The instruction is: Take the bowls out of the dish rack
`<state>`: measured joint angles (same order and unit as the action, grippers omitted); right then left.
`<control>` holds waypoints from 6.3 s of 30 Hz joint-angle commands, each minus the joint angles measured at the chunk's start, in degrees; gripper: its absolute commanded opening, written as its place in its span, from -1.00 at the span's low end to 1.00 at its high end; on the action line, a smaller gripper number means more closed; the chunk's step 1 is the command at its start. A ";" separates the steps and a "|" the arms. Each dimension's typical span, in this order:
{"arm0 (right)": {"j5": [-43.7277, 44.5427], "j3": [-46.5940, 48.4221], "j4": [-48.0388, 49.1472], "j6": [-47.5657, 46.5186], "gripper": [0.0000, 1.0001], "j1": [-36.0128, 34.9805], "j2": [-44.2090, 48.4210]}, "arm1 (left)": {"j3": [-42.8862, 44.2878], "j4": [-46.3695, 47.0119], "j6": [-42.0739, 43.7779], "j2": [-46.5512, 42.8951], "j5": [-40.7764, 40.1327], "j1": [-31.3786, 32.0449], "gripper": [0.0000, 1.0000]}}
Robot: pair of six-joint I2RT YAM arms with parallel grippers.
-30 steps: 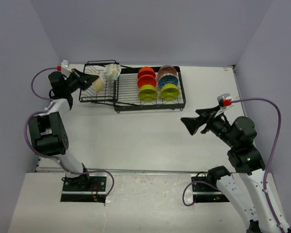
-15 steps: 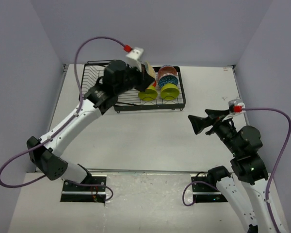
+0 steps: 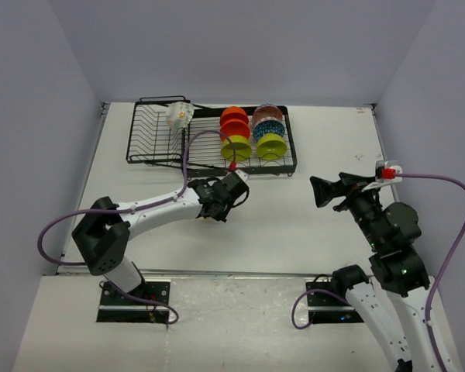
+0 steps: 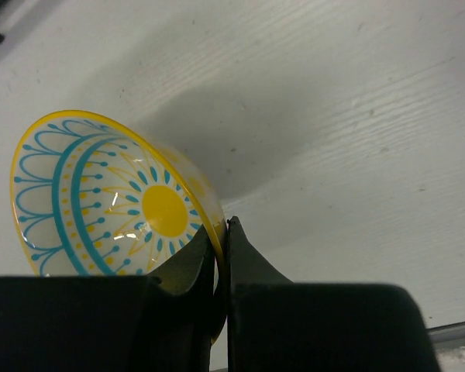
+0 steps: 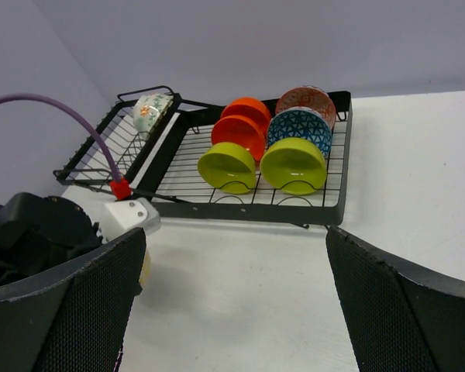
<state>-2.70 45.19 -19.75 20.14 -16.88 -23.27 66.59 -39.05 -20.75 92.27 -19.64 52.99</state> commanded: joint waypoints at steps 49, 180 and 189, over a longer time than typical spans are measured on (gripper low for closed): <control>-10.22 -0.54 4.63 2.00 0.98 -0.08 -5.12 | 9.88 -5.14 -11.50 -25.11 -22.97 -16.60 1.00; -22.97 97.81 48.31 53.33 0.04 -16.07 -137.31 | -15.70 10.57 -2.54 -52.89 -1.10 -42.71 1.00; -22.70 96.23 51.92 55.62 -0.12 -16.07 -137.92 | -15.52 10.57 -2.19 -52.72 0.65 -42.36 1.00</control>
<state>-26.30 140.42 27.49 73.97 -32.58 -160.27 50.74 -30.83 -24.38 39.38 -20.43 10.52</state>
